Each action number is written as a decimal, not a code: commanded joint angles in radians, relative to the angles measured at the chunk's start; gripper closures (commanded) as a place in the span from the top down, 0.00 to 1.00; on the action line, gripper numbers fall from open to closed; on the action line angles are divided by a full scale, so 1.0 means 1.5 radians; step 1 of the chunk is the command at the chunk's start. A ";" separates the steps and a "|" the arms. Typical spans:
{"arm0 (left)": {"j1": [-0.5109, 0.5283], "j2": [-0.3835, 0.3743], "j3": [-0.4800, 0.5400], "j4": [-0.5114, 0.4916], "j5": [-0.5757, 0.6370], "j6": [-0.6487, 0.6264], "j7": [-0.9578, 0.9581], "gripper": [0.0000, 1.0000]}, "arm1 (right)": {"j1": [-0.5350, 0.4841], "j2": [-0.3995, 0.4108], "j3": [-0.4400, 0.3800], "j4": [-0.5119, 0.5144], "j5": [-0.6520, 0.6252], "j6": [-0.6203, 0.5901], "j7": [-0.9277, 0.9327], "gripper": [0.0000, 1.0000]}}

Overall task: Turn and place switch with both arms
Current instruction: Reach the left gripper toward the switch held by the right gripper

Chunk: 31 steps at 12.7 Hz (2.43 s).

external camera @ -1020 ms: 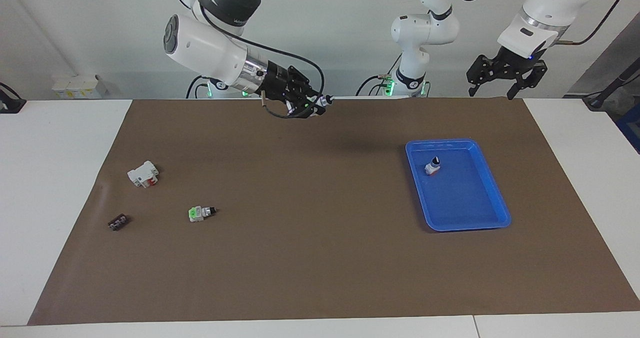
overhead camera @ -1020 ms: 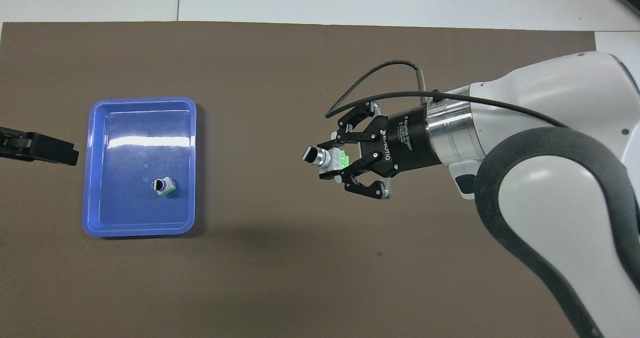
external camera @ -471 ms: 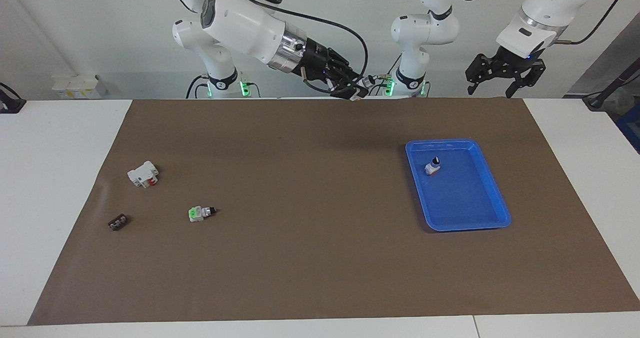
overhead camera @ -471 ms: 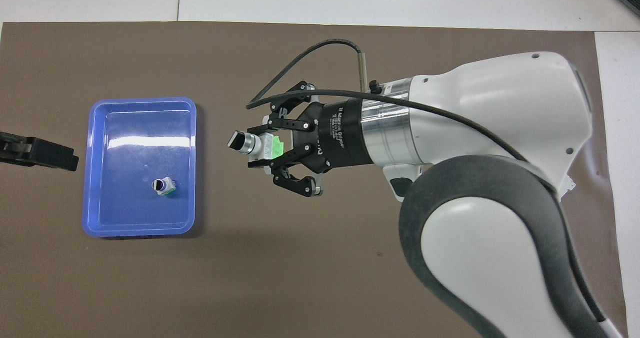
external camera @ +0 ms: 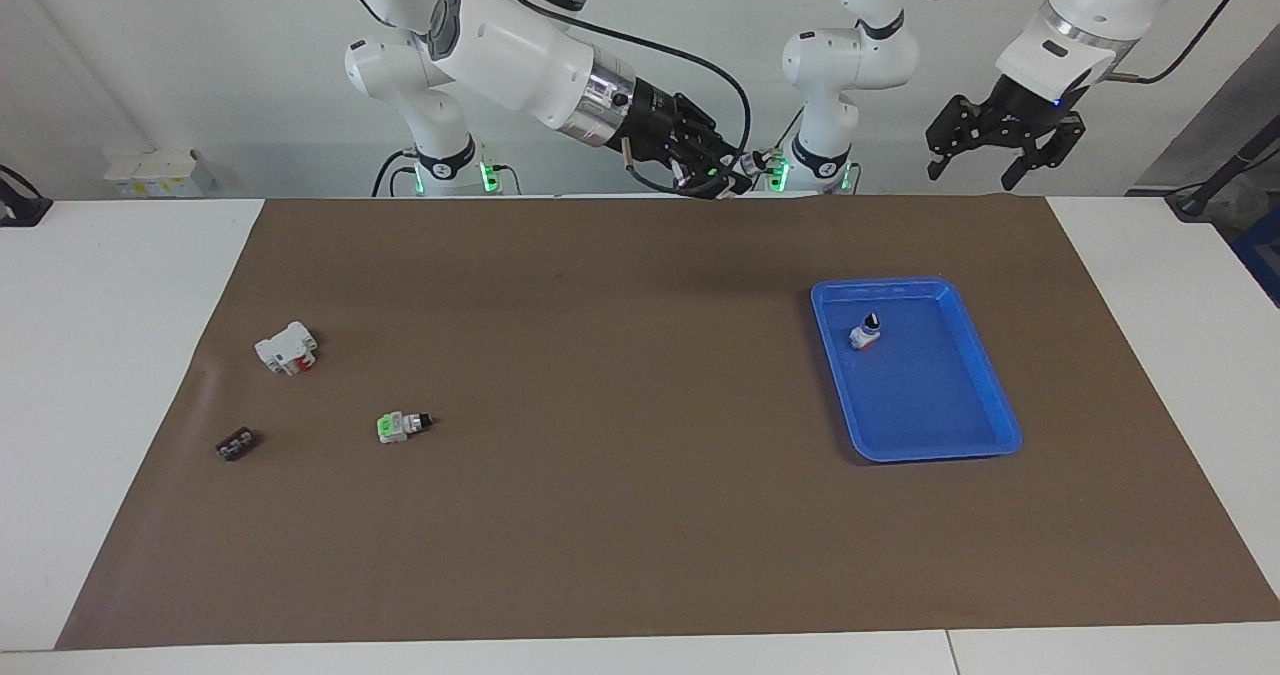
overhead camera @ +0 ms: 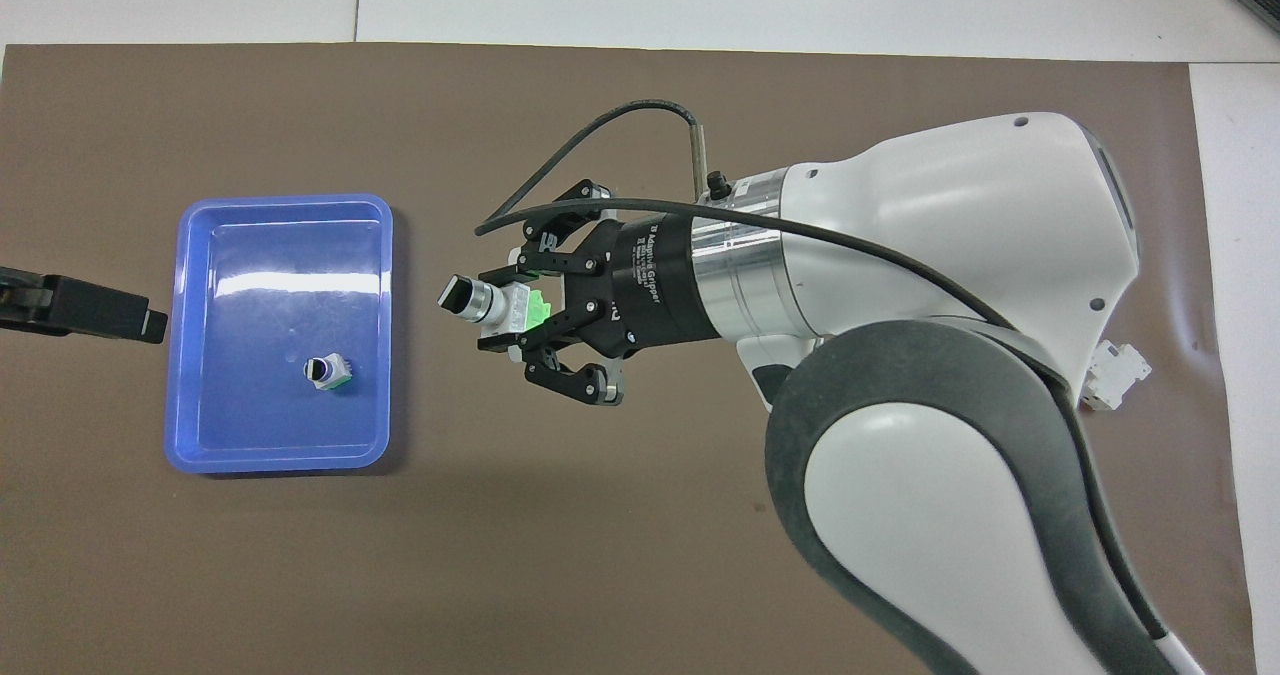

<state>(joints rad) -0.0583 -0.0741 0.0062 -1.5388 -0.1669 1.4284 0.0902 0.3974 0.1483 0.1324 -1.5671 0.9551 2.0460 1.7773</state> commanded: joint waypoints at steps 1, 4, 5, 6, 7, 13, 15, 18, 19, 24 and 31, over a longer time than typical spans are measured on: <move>0.029 -0.005 0.002 -0.003 -0.099 -0.009 0.001 0.97 | -0.008 0.010 0.006 0.020 -0.014 -0.014 0.020 0.00; 0.031 -0.004 0.002 0.001 -0.194 -0.021 -0.004 0.91 | -0.008 0.010 0.006 0.021 -0.014 -0.015 0.020 0.00; 0.031 -0.004 0.002 0.001 -0.221 -0.019 -0.004 0.91 | -0.008 0.010 0.006 0.021 -0.014 -0.018 0.020 0.00; 0.031 -0.004 0.002 0.000 -0.250 -0.016 -0.003 0.91 | -0.008 0.010 0.006 0.021 -0.014 -0.020 0.021 0.00; 0.030 -0.004 0.002 -0.002 -0.281 -0.011 -0.002 0.91 | -0.009 0.010 0.006 0.021 -0.013 -0.021 0.021 0.00; 0.021 0.000 -0.007 -0.005 -0.396 0.035 0.032 0.78 | -0.008 0.011 0.006 0.020 -0.013 -0.024 0.025 0.00; 0.020 0.016 -0.020 0.001 -0.396 0.092 0.020 0.80 | -0.008 0.011 0.006 0.020 -0.013 -0.024 0.026 0.00; 0.020 0.015 -0.023 0.001 -0.421 0.094 0.021 0.81 | -0.008 0.011 0.006 0.020 -0.013 -0.025 0.025 0.00; 0.018 0.010 -0.026 -0.008 -0.433 0.100 0.022 0.80 | -0.008 0.011 0.006 0.020 -0.013 -0.025 0.026 0.00; -0.040 -0.017 -0.036 -0.068 -0.448 0.148 0.026 0.78 | -0.008 0.011 0.006 0.019 -0.013 -0.025 0.026 0.00; -0.078 -0.040 -0.041 -0.114 -0.448 0.192 0.025 0.54 | -0.008 0.011 0.006 0.017 -0.013 -0.026 0.026 0.00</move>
<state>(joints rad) -0.1657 -0.0988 -0.0615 -1.6718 -0.8189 1.7200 0.1203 0.3975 0.1522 0.1325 -1.5666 0.9551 2.0312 1.7830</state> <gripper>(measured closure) 0.405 0.577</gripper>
